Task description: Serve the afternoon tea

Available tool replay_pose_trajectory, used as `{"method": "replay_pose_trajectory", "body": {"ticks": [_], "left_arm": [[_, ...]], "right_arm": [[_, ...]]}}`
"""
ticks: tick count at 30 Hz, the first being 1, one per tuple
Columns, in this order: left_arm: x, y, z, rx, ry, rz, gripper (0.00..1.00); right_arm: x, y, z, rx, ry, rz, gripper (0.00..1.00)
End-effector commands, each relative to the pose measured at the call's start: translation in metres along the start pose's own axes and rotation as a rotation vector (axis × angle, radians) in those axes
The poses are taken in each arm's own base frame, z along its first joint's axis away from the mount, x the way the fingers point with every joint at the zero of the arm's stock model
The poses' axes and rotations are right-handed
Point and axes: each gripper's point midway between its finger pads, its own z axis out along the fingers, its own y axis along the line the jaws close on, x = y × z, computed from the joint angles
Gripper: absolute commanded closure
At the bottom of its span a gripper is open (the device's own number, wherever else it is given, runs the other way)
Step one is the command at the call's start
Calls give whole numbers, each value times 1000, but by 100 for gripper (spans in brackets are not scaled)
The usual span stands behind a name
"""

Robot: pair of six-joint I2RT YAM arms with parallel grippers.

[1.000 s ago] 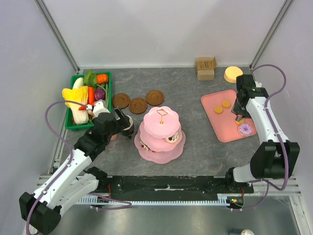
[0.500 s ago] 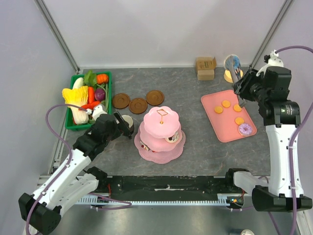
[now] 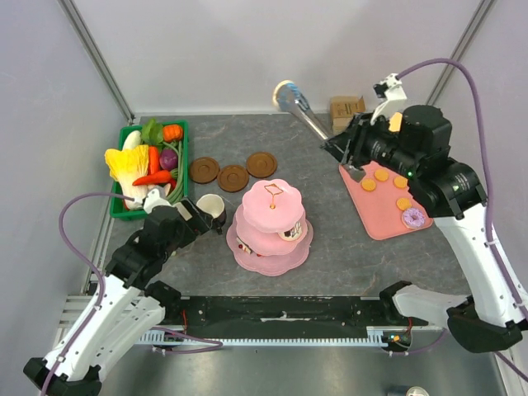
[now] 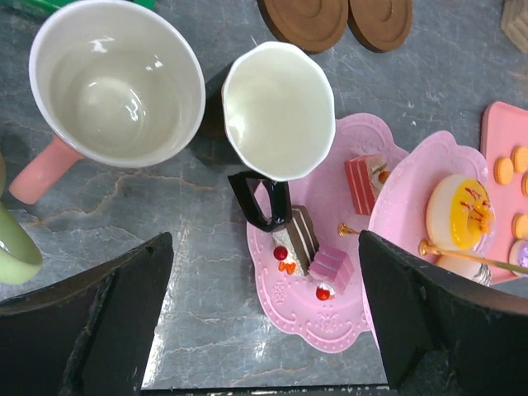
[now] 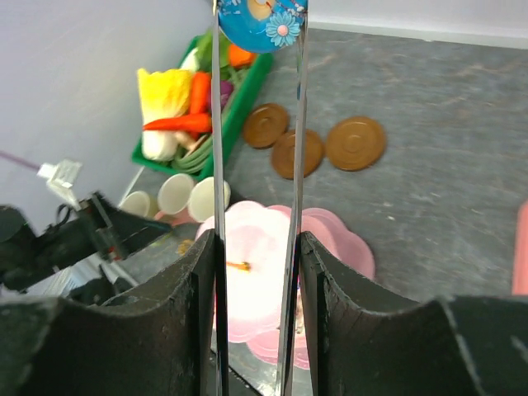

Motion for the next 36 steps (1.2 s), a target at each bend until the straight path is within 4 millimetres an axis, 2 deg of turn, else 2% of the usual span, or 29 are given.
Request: {"method": "replay_pose_trajectory", "body": {"ticks": [1, 5, 7, 8, 11, 14, 19, 25, 31, 36], "left_arm": [[11, 1, -8, 29, 44, -30, 1], [8, 10, -16, -3, 28, -37, 1], [8, 16, -19, -26, 26, -39, 1], [8, 18, -21, -32, 27, -42, 1], [11, 21, -29, -44, 44, -61, 1], [10, 25, -41, -53, 56, -71, 1], [-7, 38, -68, -93, -9, -96, 1], [-29, 26, -96, 14, -96, -140, 0], [-30, 28, -98, 18, -105, -137, 1], [-26, 29, -95, 10, -91, -132, 1]], "right_arm": [[-25, 63, -6, -165, -86, -80, 56], [-7, 104, -3, -234, -55, -143, 56], [6, 132, -3, -288, -22, -191, 55], [15, 146, -1, -301, -2, -235, 55], [51, 171, 0, -255, 81, -363, 55], [81, 173, 1, -171, 133, -456, 55], [123, 160, -11, -157, 231, -532, 56], [171, 155, -19, -161, 367, -695, 56], [193, 145, -10, -80, 467, -858, 56], [192, 138, 4, 28, 468, -923, 55]]}}
